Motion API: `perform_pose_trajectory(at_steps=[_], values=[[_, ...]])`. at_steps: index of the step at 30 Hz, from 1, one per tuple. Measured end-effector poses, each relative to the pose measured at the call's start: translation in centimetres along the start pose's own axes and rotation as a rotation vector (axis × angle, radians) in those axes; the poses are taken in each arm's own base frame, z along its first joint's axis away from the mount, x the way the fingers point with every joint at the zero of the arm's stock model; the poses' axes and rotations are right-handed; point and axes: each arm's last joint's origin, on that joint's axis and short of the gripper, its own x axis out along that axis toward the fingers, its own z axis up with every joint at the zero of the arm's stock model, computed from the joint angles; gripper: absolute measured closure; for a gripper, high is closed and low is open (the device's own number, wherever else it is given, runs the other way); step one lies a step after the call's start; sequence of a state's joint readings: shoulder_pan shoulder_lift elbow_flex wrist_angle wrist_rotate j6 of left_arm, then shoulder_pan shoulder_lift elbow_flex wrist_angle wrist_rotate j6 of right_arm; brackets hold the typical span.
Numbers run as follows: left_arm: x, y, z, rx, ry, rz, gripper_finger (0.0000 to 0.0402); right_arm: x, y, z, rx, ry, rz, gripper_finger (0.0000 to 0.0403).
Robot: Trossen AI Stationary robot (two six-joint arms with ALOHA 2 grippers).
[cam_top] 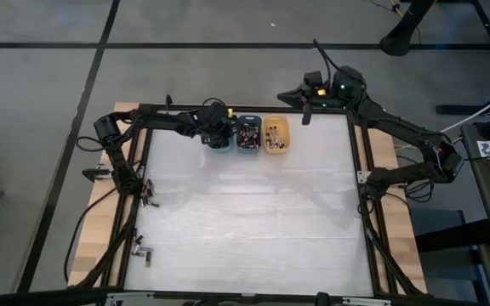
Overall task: Sort batteries
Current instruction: Adjust the bins
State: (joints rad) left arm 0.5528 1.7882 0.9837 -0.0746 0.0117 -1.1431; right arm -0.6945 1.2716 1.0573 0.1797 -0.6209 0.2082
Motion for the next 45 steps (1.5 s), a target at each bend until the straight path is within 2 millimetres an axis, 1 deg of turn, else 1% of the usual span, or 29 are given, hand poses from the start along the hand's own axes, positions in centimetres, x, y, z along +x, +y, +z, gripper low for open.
perform_pose_trajectory(at_steps=[5, 14, 20, 23, 26, 32, 35, 37, 41, 45], values=[[0.0, -0.2, 0.0, 0.019, 0.001, -0.019, 0.0365, 0.0, 0.0, -0.2, 0.009, 0.017, -0.004, 0.0403], [0.2, 0.1, -0.1, 0.048, 0.013, 0.000, 0.0276, 0.0, -0.1, -0.6, 0.005, 0.048, -0.009, 0.0403], [0.2, 0.0, -0.2, 0.045, 0.025, -0.012, 0.0240, 0.0, -0.1, -0.6, 0.000, 0.052, -0.010, 0.0403], [0.1, 0.0, -0.1, 0.058, 0.025, -0.016, 0.0233, 0.0, -0.1, -0.7, -0.008, 0.063, -0.011, 0.0403], [-0.6, -0.4, 0.0, 0.100, 0.016, -0.037, 0.0232, 0.0, -0.2, -0.8, -0.004, 0.071, -0.013, 0.0403], [-2.9, -1.4, 0.7, 0.152, -0.023, -0.102, 0.0231, 0.0, -0.2, -1.0, 0.006, 0.087, -0.026, 0.0403], [-4.2, -1.5, 1.0, 0.170, -0.028, -0.103, 0.0231, 0.0, -0.2, -1.0, 0.005, 0.085, -0.039, 0.0403], [-5.0, -1.2, 1.3, 0.198, -0.031, -0.074, 0.0231, -0.1, -0.3, -1.0, 0.008, 0.088, -0.048, 0.0403], [-6.0, 0.2, 1.9, 0.235, -0.027, 0.056, 0.0231, -0.1, -0.4, -1.4, 0.026, 0.111, -0.092, 0.0403], [-7.2, 1.1, 2.6, 0.274, -0.044, 0.136, 0.0231, -0.1, -0.5, -1.4, 0.041, 0.118, -0.103, 0.0403]])
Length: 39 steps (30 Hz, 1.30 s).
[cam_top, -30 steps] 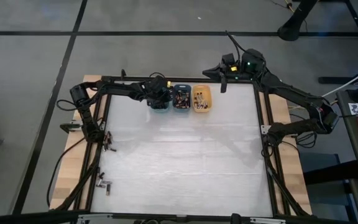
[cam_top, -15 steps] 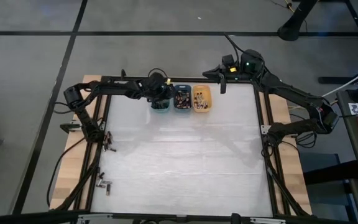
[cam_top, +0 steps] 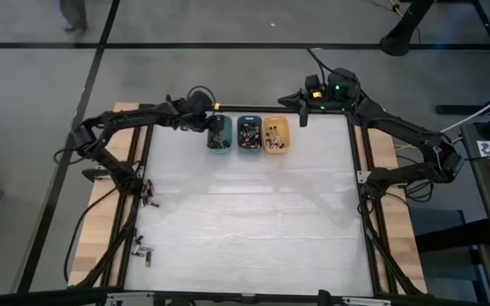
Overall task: Sort batteries
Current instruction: Adjust the bins
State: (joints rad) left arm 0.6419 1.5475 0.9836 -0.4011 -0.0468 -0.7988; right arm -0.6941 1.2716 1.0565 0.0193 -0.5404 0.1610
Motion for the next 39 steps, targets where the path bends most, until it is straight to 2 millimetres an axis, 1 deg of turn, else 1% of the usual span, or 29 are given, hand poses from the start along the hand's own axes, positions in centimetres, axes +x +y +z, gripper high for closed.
perform_pose_trajectory(at_steps=[7, 11, 15, 20, 24, 29, 33, 39], values=[[-2.5, 1.3, 1.1, 0.086, -0.047, 0.035, 0.0231, 0.0, -0.1, 0.0, 0.042, -0.004, -0.024, 0.0403], [-2.9, 2.9, 1.3, 0.103, -0.033, 0.097, 0.0231, 0.0, -0.1, 0.0, 0.061, -0.010, -0.053, 0.0403], [-2.2, 4.8, 0.8, 0.089, 0.009, 0.159, 0.0231, 0.0, -0.2, 0.0, 0.073, -0.015, -0.073, 0.0403], [-1.5, 5.7, -0.1, 0.088, 0.037, 0.181, 0.0231, 0.0, -0.3, 0.1, 0.101, -0.023, -0.104, 0.0403], [-0.9, 5.7, -0.2, 0.100, 0.043, 0.191, 0.0231, 0.0, -0.4, 0.1, 0.109, -0.030, -0.131, 0.0403], [0.3, 5.1, -0.2, 0.116, 0.029, 0.169, 0.0231, 0.0, -0.4, 0.1, 0.120, -0.039, -0.142, 0.0403], [1.7, 5.1, -0.8, 0.130, 0.073, 0.192, 0.0231, 0.0, -0.4, 0.1, 0.123, -0.042, -0.151, 0.0403], [3.3, 4.4, -1.5, 0.157, 0.081, 0.184, 0.0231, 0.0, -0.4, 0.1, 0.145, -0.045, -0.159, 0.0403]])
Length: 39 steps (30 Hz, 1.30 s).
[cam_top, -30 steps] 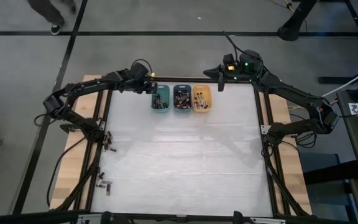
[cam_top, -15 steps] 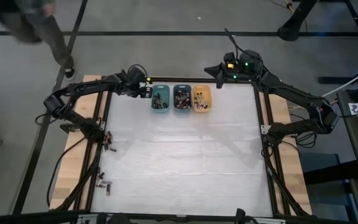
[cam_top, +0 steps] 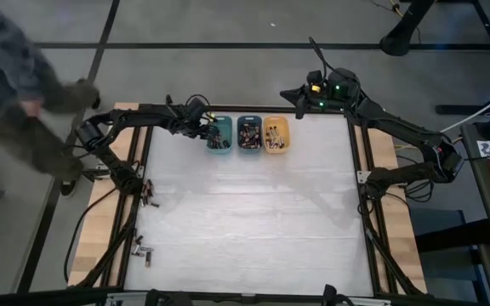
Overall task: Sort batteries
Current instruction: Adjust the bins
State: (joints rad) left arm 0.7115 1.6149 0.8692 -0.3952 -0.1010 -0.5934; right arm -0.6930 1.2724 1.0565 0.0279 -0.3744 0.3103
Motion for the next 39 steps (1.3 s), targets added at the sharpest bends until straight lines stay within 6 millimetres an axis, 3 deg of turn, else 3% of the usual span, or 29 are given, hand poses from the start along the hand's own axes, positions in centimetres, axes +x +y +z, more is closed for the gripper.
perform_pose_trajectory(at_steps=[13, 28, 39], values=[[0.7, -0.9, -0.4, 0.017, -0.011, -0.018, 0.0231, 0.0, 0.0, -0.1, 0.010, 0.008, -0.001, 0.0403], [0.8, 1.1, 1.7, -0.046, -0.083, -0.004, 0.0231, 0.0, -0.2, -0.5, 0.019, 0.039, -0.039, 0.0403], [1.0, -0.6, 0.7, -0.015, -0.058, -0.031, 0.0231, 0.0, -0.2, -0.5, 0.010, 0.039, -0.040, 0.0403]])
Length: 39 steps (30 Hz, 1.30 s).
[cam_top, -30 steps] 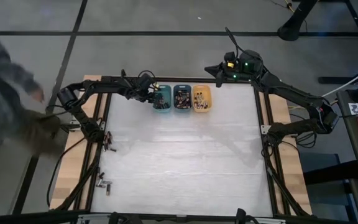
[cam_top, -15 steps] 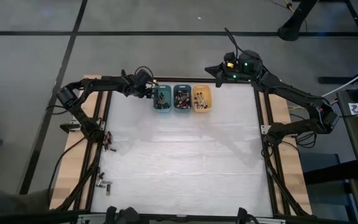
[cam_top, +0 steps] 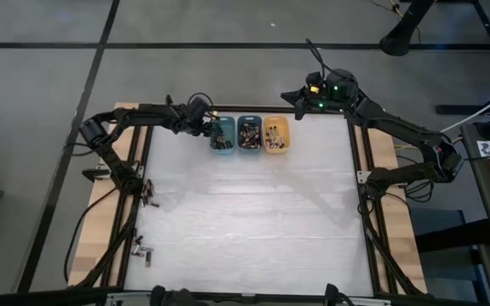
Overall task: Sort batteries
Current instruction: Adjust the bins, then put the brown battery into the green bin
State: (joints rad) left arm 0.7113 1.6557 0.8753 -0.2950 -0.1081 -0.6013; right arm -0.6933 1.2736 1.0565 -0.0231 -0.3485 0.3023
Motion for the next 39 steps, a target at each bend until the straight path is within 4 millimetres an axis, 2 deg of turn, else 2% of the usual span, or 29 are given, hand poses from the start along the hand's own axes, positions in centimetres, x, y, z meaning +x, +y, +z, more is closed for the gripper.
perform_pose_trajectory(at_steps=[11, 20, 23, 28, 32, 35, 39], values=[[0.2, -0.2, -1.0, 0.012, 0.079, 0.016, 0.0231, 0.0, 0.0, 0.0, 0.000, 0.005, 0.003, 0.0403], [0.0, -1.1, -1.7, 0.031, 0.086, -0.004, 0.0231, 0.0, -0.1, -0.4, 0.001, 0.040, -0.002, 0.0403], [-0.5, -1.0, -1.9, 0.041, 0.116, 0.003, 0.0231, 0.0, -0.1, -0.4, 0.000, 0.040, -0.002, 0.0403], [-2.7, 0.0, -1.9, 0.062, 0.150, 0.035, 0.0231, 0.0, -0.1, -0.4, -0.008, 0.040, -0.002, 0.0403], [-5.6, 0.5, -2.0, 0.083, 0.142, 0.026, 0.0231, 0.0, -0.1, -0.5, -0.004, 0.052, -0.005, 0.0403], [-8.2, 0.7, -3.4, 0.093, 0.201, 0.038, 0.0231, 0.0, -0.2, -0.7, 0.003, 0.075, -0.011, 0.0403], [-11.2, 0.6, -6.5, 0.104, 0.333, 0.109, 0.0231, -0.1, -0.2, -1.0, -0.013, 0.111, 0.015, 0.0403]])
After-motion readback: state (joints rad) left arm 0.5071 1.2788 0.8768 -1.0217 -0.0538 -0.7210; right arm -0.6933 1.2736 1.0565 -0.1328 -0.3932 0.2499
